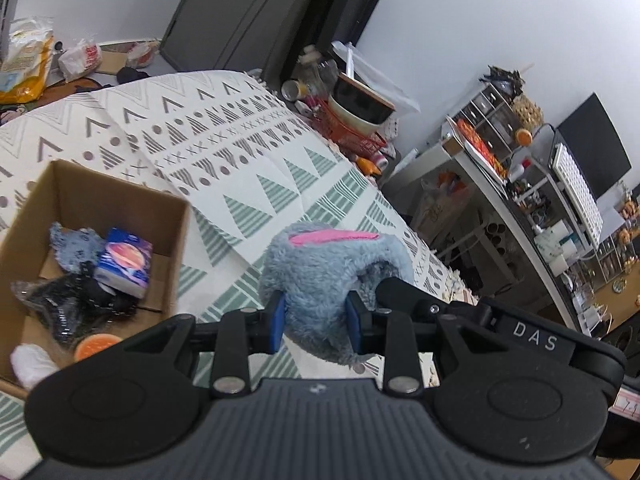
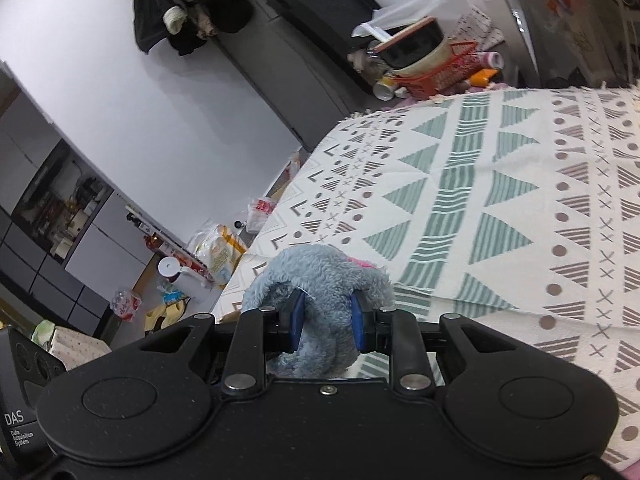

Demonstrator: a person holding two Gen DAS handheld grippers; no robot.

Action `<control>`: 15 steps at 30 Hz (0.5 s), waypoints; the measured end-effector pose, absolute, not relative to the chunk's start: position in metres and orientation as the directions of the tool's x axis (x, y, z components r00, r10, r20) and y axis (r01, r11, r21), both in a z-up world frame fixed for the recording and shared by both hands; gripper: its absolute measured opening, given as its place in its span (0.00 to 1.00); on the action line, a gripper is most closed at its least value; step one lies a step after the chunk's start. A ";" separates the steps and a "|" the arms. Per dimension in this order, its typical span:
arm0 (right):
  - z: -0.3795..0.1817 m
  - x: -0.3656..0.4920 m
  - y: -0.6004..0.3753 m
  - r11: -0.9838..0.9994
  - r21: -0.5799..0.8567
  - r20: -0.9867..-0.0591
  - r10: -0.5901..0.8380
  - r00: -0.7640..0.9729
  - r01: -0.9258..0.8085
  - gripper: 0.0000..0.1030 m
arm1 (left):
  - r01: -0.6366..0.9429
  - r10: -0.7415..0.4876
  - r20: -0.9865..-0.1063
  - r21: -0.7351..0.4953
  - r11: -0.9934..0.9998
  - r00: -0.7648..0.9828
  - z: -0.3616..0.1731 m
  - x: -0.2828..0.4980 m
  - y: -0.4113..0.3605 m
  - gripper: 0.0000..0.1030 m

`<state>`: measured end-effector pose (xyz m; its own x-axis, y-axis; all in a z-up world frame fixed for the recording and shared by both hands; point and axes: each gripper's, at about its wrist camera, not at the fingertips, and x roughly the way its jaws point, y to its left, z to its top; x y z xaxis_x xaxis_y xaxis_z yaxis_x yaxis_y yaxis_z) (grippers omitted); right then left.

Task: Organize soft objects
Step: 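Carry the grey plush with the left tool over the box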

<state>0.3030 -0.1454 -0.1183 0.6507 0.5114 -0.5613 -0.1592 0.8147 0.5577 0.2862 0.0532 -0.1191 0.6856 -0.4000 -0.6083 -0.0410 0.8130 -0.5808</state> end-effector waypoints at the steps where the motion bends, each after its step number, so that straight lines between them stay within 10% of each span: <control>1: -0.117 0.303 -0.141 0.815 0.556 -0.561 0.513 0.650 -0.163 0.24 | -0.045 -0.398 -0.607 -0.583 0.811 0.688 -0.119 0.285 0.058 0.29; 15: -0.112 0.300 -0.078 0.808 0.550 -0.559 0.545 0.625 -0.213 0.24 | -0.098 -0.353 -0.588 -0.599 0.795 0.728 -0.116 0.267 0.122 0.29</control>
